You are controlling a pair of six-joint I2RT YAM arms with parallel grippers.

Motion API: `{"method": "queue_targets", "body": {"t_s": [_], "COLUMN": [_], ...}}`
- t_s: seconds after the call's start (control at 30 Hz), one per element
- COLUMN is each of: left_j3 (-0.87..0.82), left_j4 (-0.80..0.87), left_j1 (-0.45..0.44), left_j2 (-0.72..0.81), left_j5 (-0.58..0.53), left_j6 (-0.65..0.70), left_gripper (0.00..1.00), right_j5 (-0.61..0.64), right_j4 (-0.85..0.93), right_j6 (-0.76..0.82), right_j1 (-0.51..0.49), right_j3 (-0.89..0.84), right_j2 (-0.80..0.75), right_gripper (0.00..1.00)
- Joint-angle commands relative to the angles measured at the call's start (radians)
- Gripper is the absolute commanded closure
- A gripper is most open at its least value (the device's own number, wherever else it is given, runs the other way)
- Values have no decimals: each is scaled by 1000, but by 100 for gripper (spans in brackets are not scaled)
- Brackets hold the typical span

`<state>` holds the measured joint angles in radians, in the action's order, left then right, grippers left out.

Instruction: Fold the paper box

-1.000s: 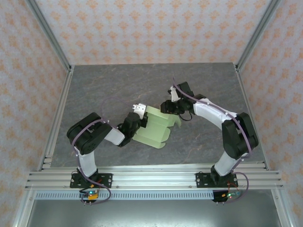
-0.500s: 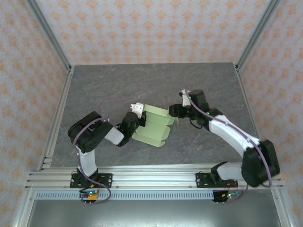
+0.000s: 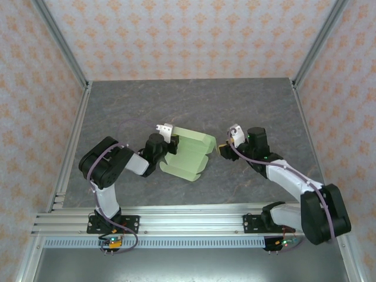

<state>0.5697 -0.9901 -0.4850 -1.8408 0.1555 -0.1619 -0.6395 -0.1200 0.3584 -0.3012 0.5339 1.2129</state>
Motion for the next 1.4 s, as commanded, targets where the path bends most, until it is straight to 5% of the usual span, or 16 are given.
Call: {"method": "queue_targets", "body": {"t_s": [0.0,0.2,0.57,1.03,1.37], "left_j3": [25,48,43,36,53], "left_j4": [80,110,99,223,314], "left_j1": [19,26,27,-9,-110], "left_j2": [32,23,26,80,118], "left_j5": [96,140,125,-51,-143], "left_j6": [-28,-64,-94,-262,-365], "left_gripper": [100,100,100,100,100], "right_j5": [-159,-173,6,775,907], "right_j4": [-60,-128,-301,-692,-753], "right_j6": [120,152,68,-120,-113], "right_j1": [-8,-110,-206,-407,-424], "right_j3": [72,79,81,54,165], "right_j2": [48,92,187,357,493], "right_gripper": [50,48,70,61,65]}}
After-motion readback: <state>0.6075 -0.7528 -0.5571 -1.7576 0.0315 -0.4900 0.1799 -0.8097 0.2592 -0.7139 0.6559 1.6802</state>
